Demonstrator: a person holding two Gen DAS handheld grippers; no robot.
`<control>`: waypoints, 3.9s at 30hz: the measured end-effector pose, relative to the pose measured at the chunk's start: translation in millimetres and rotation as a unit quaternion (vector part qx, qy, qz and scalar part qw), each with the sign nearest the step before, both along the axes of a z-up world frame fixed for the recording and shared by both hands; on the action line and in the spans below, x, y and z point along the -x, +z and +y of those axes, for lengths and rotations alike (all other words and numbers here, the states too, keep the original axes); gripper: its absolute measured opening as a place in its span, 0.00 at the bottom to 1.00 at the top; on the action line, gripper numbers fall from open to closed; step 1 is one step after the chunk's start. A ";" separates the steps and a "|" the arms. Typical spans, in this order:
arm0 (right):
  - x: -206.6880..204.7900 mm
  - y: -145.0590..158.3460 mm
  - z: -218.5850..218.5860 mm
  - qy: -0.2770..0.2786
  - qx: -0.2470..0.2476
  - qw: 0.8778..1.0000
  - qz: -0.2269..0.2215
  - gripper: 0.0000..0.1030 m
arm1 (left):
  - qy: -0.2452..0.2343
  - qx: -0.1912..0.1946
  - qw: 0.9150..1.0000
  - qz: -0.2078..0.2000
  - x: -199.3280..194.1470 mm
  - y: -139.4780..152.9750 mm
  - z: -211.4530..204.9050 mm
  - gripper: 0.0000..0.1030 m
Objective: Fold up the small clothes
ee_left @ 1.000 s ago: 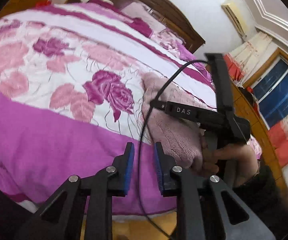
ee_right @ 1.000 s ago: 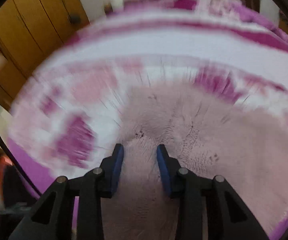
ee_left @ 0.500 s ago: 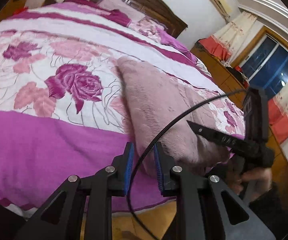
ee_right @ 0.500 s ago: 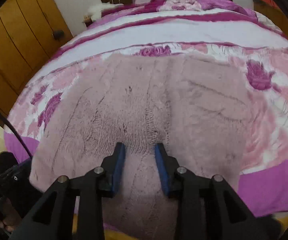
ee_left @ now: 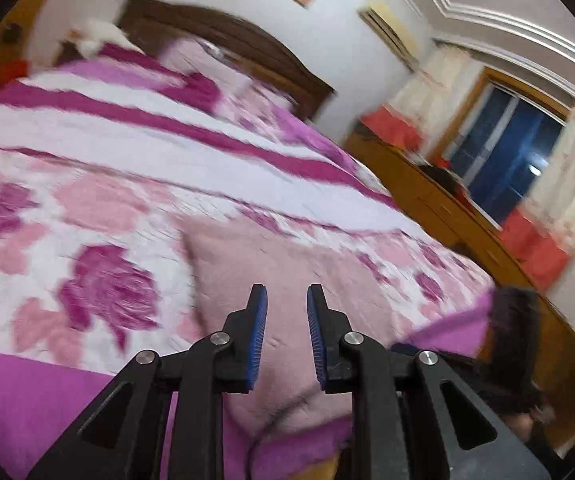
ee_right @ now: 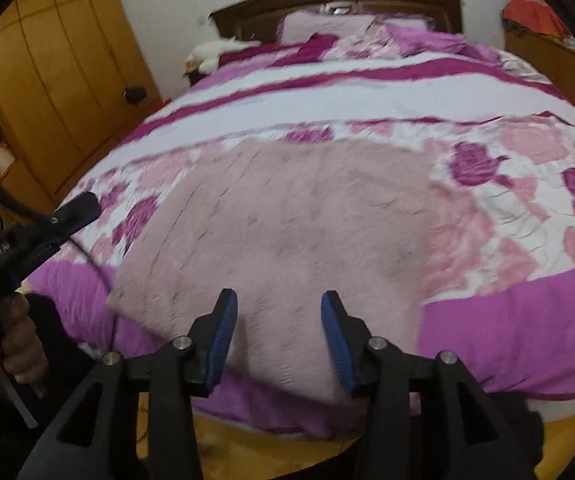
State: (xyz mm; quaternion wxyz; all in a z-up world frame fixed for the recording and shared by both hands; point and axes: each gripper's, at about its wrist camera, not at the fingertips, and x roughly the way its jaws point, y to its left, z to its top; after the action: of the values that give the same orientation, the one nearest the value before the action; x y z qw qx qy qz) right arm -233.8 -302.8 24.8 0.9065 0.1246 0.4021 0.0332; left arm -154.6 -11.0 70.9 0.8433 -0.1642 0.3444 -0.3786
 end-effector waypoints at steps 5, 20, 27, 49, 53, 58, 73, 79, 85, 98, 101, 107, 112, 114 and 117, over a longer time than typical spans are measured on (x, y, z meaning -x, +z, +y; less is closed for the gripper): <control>-6.9 -23.1 -7.2 0.029 0.029 0.998 0.042 0.43 | -0.035 -0.066 0.996 0.045 6.0 -52.3 -18.1 0.00; -117.0 5.3 -70.1 -0.042 -0.025 0.997 0.061 0.74 | -0.014 -0.230 0.973 0.034 -96.9 -28.8 -77.1 0.07; -119.9 -10.4 -98.4 -0.101 -0.074 0.990 0.067 0.92 | -0.018 -0.104 0.992 0.075 -112.3 -13.6 -41.8 0.44; -147.3 -48.1 -60.6 0.060 -0.166 0.983 0.039 0.36 | -0.007 -0.140 0.990 0.006 -93.2 -31.2 -94.4 0.01; -144.7 -34.2 -62.0 0.052 -0.153 0.987 0.003 0.35 | 0.007 -0.166 0.986 -0.025 -98.7 -23.1 -99.3 0.00; -160.0 -22.0 -70.4 0.035 -0.146 0.988 -0.018 0.35 | 0.006 -0.202 0.978 -0.057 -131.6 -15.0 -102.2 0.00; -277.9 0.8 -64.9 0.051 -0.105 0.993 -0.019 0.34 | 0.056 -0.217 0.971 -0.079 -233.4 -9.1 -104.3 0.00; -325.0 3.0 -60.6 0.052 -0.091 0.994 -0.019 0.34 | 0.064 -0.222 0.970 -0.081 -275.2 -11.9 -104.7 0.00; -359.8 -13.9 -67.7 0.041 -0.089 0.995 0.008 0.39 | 0.034 -0.258 0.965 -0.041 -313.5 -32.5 -115.1 0.06; -326.0 47.6 -80.8 -0.037 -0.009 0.999 0.015 0.61 | 0.080 -0.255 0.963 -0.038 -251.8 28.8 -93.2 0.15; -310.3 69.7 -64.4 -0.032 0.048 0.998 0.021 0.61 | 0.085 -0.263 0.960 -0.048 -228.5 48.3 -92.6 0.19; -262.9 115.9 -37.3 -0.007 0.083 0.997 0.005 0.61 | 0.089 -0.239 0.966 -0.051 -183.9 83.4 -85.8 0.23; -225.0 144.1 -20.4 -0.002 0.084 0.996 -0.014 0.61 | 0.088 -0.231 0.967 -0.063 -141.5 112.8 -80.3 0.24; -211.2 154.7 -14.8 -0.004 0.080 0.997 -0.018 0.61 | 0.092 -0.238 0.964 -0.077 -121.9 123.6 -75.8 0.24; -193.1 164.0 -10.2 -0.009 0.075 0.997 -0.022 0.61 | 0.097 -0.245 0.960 -0.090 -102.0 131.2 -69.6 0.26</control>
State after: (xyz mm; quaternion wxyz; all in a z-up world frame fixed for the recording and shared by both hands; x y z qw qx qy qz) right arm -40.7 -313.0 188.9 0.9222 0.0590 0.3822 -0.0026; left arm -52.6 -80.6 202.1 0.9179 0.0495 0.3318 -0.2118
